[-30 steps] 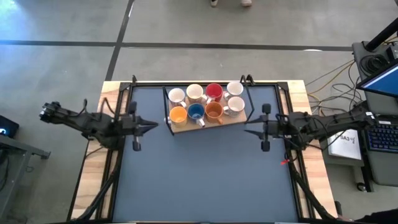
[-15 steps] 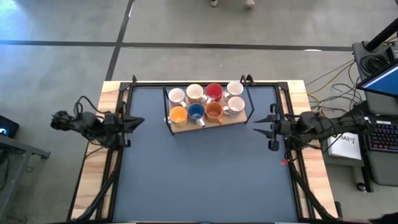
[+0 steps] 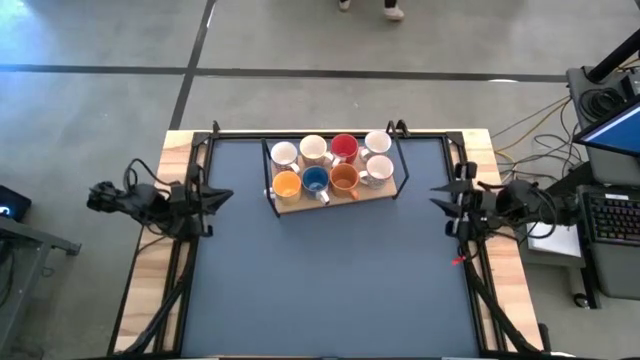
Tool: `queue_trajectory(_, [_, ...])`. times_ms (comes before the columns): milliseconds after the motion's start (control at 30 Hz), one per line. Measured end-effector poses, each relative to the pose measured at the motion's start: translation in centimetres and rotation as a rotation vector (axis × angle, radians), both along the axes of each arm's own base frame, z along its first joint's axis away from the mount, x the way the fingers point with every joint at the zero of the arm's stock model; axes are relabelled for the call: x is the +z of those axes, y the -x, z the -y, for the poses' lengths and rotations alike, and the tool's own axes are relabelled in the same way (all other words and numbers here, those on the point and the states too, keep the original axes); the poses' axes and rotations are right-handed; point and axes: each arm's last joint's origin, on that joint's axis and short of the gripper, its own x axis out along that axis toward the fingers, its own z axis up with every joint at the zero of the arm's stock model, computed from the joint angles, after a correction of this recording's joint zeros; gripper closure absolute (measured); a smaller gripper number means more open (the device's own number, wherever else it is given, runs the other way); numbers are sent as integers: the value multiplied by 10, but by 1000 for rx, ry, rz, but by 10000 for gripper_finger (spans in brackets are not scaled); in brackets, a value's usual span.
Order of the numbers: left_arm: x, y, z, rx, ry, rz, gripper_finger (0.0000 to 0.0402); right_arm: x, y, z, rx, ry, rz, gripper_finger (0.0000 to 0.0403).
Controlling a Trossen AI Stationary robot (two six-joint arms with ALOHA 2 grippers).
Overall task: Place coffee mugs
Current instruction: Return to Home Position
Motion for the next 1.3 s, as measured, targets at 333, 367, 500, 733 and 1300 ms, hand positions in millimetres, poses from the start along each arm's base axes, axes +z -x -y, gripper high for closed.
queue_trajectory(333, [-32,-13,5,-31,49,-28,402,-19,-9,-1,-17,-3,-71,321])
queue_trajectory(367, [-38,-15,6,-37,50,-27,402,-22,-10,-1,-15,-7,-79,322])
queue_trajectory(500, [-57,-20,9,-83,50,-52,402,-38,-16,-1,-4,-47,-114,328])
queue_trajectory(733, [-60,-21,9,-84,38,-78,402,-72,-26,-2,-15,-151,-170,335])
queue_trajectory(1300, [-60,-21,9,-94,94,-73,402,-75,-26,-2,9,-293,-194,335])
